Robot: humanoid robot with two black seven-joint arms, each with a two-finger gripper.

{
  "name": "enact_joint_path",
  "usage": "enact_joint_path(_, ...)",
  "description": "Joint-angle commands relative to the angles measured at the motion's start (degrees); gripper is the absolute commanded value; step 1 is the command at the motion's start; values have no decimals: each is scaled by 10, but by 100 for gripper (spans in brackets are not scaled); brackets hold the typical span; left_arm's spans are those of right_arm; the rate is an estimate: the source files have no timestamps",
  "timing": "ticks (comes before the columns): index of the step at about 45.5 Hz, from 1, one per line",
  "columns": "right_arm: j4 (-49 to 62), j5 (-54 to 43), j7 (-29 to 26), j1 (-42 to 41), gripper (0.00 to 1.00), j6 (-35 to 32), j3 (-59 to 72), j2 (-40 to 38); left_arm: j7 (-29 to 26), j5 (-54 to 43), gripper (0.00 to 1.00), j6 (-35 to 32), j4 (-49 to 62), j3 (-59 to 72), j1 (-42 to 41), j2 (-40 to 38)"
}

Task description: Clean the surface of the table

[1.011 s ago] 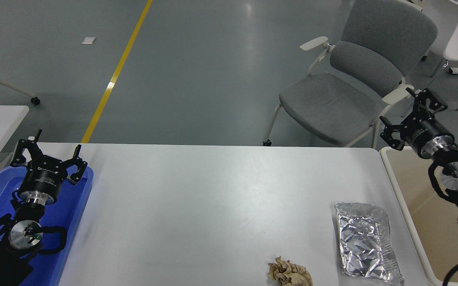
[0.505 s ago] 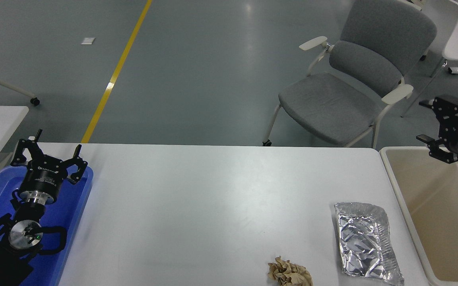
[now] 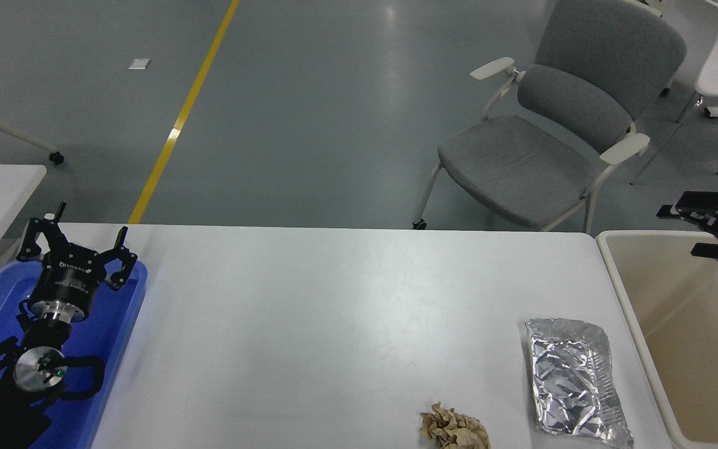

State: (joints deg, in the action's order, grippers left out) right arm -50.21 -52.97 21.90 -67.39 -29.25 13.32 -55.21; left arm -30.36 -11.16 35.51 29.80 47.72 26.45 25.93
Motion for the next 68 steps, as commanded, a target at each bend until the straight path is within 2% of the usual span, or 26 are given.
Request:
enact_joint_path(1,-59,-143,11,9,98,2,11,6,0,0,100,0,0,0,0,0)
enact_joint_path(10,-60,-214,9,35,98,9,15,39,0,0,100,0,0,0,0,0)
enact_joint_path(27,-29,-241,5,112,97,139,65,77,0,0,100,0,0,0,1,0)
enact_joint_path(68,-24,-238,5,171,91,227,63,114,0,0,100,0,0,0,0,0)
